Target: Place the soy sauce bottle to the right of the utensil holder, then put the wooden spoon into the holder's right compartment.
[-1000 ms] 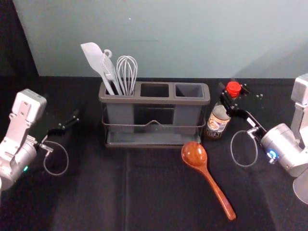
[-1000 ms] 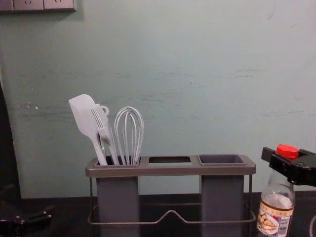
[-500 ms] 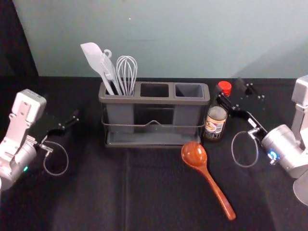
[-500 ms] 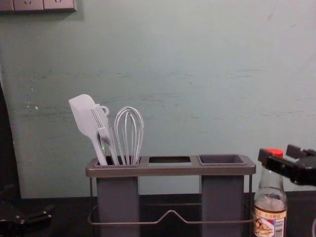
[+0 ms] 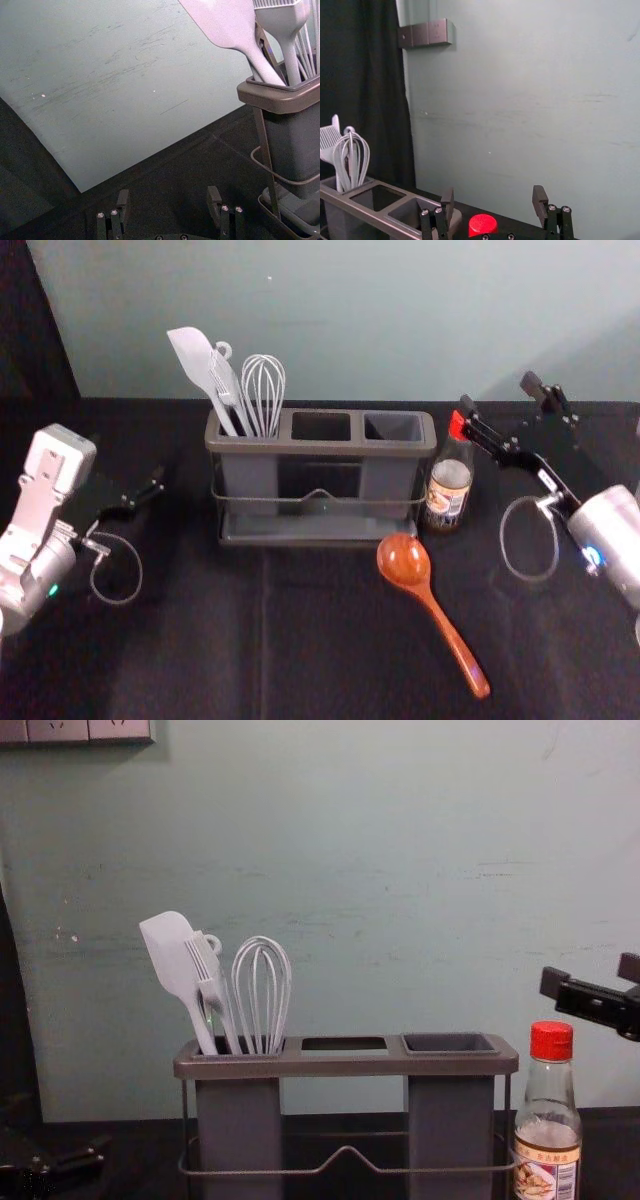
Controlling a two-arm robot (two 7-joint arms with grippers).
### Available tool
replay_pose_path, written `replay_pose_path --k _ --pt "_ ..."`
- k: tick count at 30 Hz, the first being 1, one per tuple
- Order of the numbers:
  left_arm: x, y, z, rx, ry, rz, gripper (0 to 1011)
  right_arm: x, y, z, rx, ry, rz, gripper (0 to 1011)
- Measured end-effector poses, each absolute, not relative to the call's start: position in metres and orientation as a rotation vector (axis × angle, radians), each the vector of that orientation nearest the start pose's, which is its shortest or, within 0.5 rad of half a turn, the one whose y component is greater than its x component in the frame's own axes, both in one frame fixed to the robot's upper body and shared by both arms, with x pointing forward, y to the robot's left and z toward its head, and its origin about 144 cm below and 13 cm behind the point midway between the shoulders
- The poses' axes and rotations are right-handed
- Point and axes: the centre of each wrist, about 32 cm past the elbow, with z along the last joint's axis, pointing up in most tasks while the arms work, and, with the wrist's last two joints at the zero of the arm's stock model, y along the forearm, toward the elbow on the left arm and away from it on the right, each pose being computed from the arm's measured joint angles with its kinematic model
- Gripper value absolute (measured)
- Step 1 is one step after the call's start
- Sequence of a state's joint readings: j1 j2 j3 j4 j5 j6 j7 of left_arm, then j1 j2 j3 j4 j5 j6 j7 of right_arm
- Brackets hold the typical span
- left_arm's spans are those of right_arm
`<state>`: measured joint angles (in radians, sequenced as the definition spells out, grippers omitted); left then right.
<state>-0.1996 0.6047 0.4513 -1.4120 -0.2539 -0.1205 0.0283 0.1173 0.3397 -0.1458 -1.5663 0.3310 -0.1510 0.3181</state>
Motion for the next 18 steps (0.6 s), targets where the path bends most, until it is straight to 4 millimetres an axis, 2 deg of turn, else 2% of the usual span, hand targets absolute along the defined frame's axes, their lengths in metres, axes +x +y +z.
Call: replay_pose_path --k 7,11,18 --pt "0.489 0.31 1.14 0.304 -0.285 1.248 1000 0.458 -0.275 1.191 0.061 -0.209 -1.154 1003" --pt "0.489 0.31 1.14 0.304 -0.285 1.248 1000 0.438 -0.267 1.189 0.027 -0.198 -1.15 1003" --pt "0.489 0.31 1.14 0.304 -0.285 1.248 1000 0.416 -0.253 1.185 -0.043 -0.175 -1.141 1003"
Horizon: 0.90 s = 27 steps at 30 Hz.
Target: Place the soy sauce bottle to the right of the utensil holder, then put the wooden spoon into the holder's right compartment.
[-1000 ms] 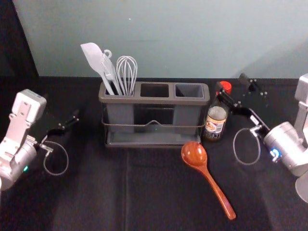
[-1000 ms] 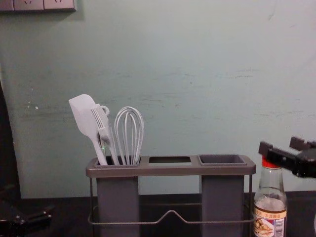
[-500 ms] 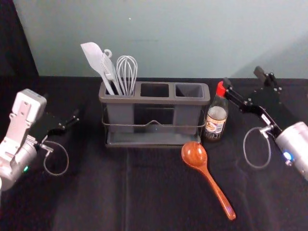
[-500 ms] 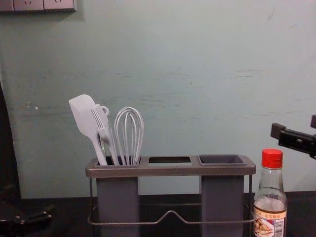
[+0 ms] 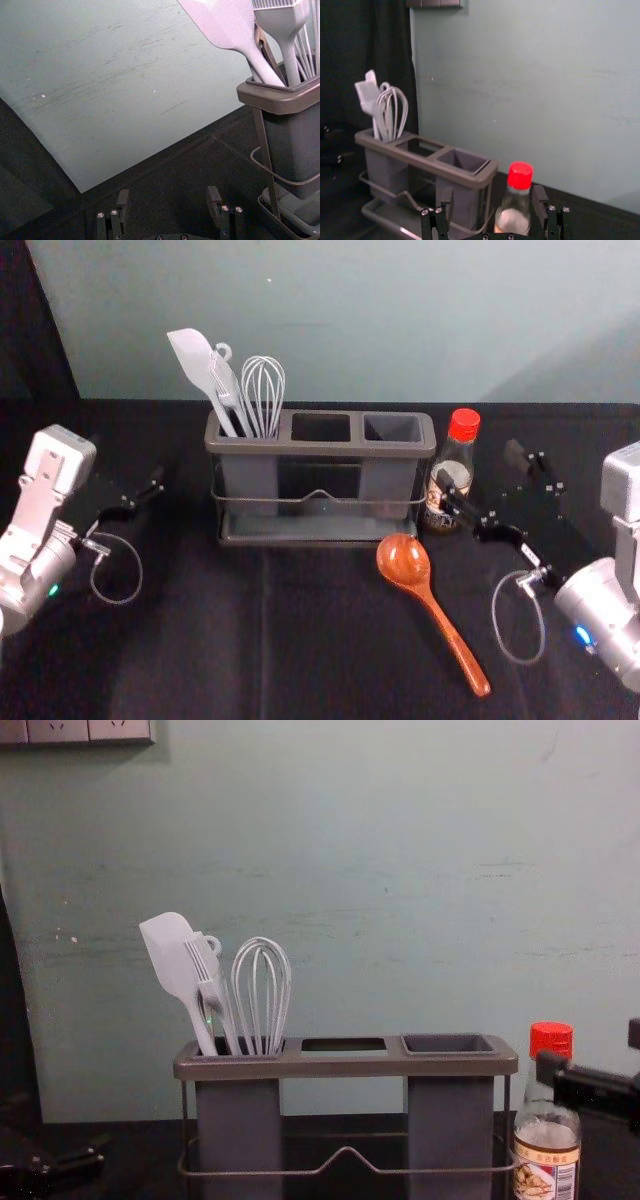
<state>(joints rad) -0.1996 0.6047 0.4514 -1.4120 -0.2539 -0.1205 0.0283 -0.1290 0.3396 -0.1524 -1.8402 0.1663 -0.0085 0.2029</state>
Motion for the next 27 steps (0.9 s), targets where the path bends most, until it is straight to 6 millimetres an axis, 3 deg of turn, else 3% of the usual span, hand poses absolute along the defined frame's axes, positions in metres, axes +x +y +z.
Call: replay_pose_path --k 16,27 --pt "0.489 0.31 1.14 0.304 -0.285 1.248 1000 0.397 -0.227 1.175 -0.133 -0.082 -1.109 1003" --pt "0.489 0.31 1.14 0.304 -0.285 1.248 1000 0.397 -0.227 1.175 -0.133 -0.082 -1.108 1003"
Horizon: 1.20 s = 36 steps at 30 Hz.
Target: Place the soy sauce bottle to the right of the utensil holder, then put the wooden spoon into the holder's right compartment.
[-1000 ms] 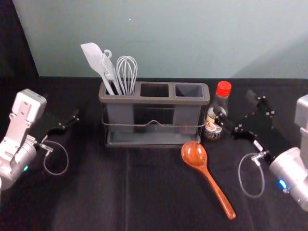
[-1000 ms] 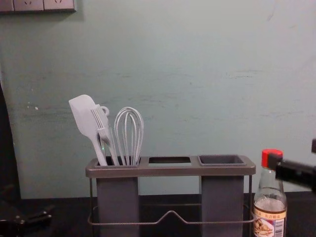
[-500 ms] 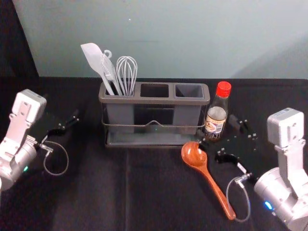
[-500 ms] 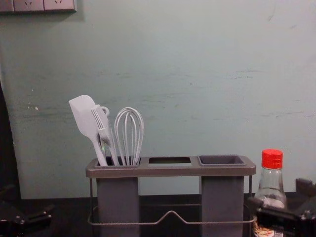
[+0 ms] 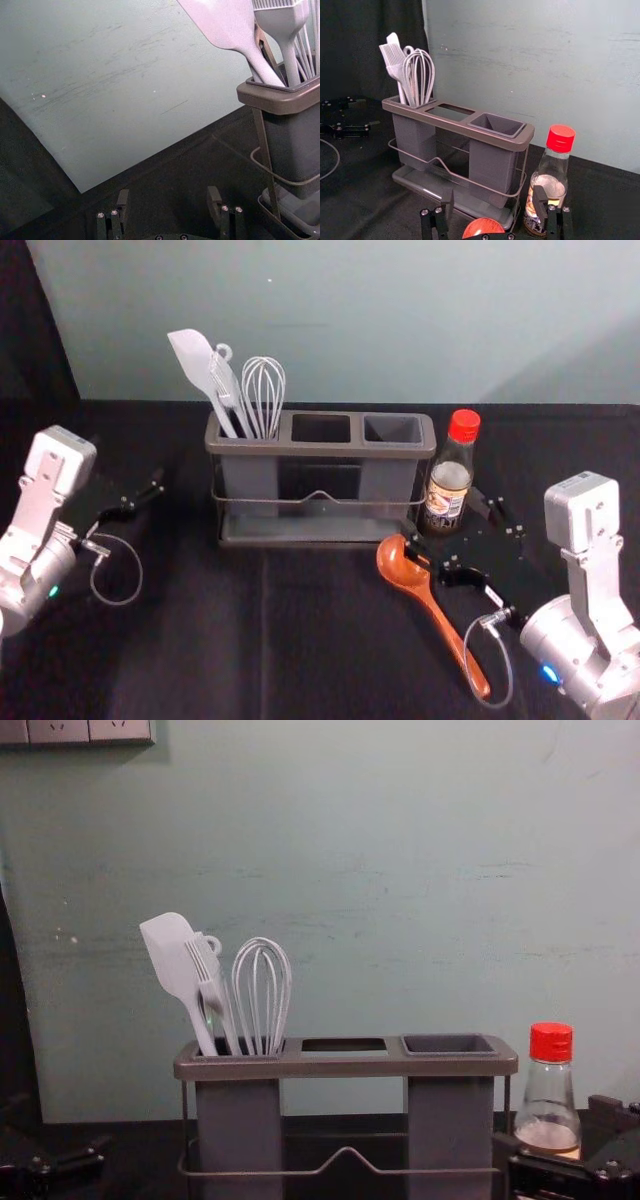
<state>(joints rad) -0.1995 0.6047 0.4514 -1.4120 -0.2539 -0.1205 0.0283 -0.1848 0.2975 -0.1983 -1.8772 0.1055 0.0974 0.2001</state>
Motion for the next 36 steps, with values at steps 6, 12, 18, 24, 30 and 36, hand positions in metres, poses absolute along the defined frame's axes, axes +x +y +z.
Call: replay_pose_path --k 6,12,18,24,30,36 --pt "0.489 0.31 1.14 0.304 -0.285 1.248 1000 0.397 -0.227 1.175 -0.134 -0.083 -1.107 1003" --pt "0.489 0.31 1.14 0.304 -0.285 1.248 1000 0.397 -0.227 1.175 -0.134 -0.082 -1.107 1003" --pt "0.489 0.31 1.14 0.304 -0.285 1.248 1000 0.403 -0.227 1.177 -0.172 -0.05 -1.097 1003" --pt "0.489 0.31 1.14 0.304 -0.285 1.248 1000 0.407 -0.22 1.193 -0.299 0.032 -1.097 1003" --pt "0.489 0.31 1.14 0.304 -0.285 1.248 1000 0.415 -0.212 1.215 -0.441 0.098 -1.103 1003" --pt "0.489 0.31 1.14 0.304 -0.285 1.248 1000 0.428 -0.207 1.23 -0.552 0.172 -1.098 1003"
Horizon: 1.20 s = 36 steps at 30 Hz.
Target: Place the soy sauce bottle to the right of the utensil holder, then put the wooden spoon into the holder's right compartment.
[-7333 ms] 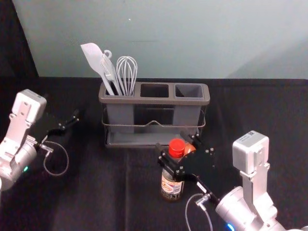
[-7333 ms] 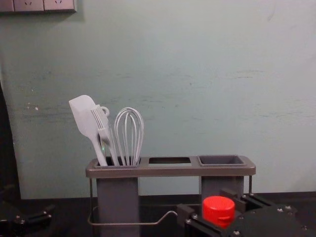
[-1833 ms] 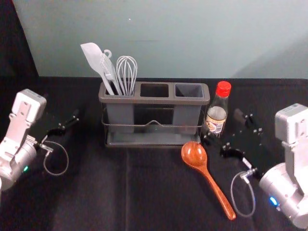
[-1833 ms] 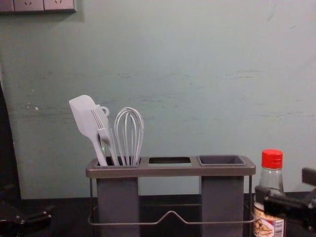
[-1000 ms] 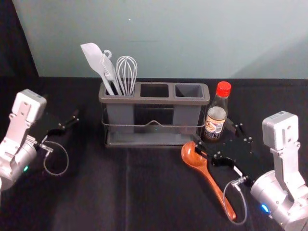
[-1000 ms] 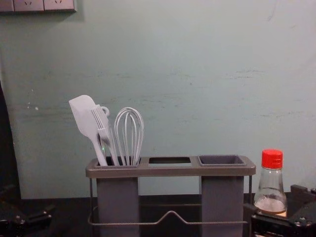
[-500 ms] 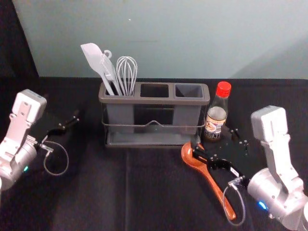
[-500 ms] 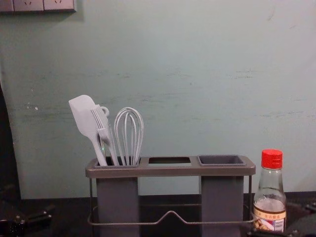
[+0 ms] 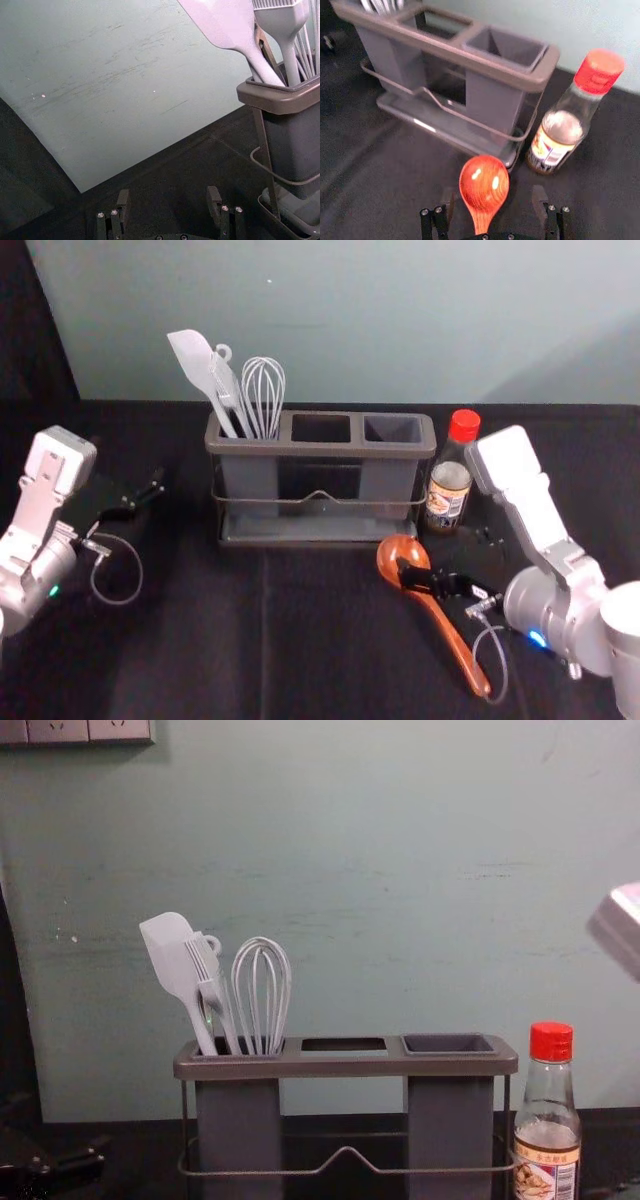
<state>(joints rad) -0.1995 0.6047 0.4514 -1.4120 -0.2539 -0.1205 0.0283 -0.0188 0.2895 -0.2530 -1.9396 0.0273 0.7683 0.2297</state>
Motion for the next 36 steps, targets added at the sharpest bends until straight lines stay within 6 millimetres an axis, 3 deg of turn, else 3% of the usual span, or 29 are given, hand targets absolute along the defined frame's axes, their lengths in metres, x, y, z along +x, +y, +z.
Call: replay_pose_path --k 12,36 --pt "0.489 0.31 1.14 0.304 -0.285 1.248 1000 0.458 -0.201 1.238 -0.654 0.307 -1.042 1003" --pt "0.489 0.31 1.14 0.304 -0.285 1.248 1000 0.486 -0.19 1.238 -0.718 0.357 -1.011 1002"
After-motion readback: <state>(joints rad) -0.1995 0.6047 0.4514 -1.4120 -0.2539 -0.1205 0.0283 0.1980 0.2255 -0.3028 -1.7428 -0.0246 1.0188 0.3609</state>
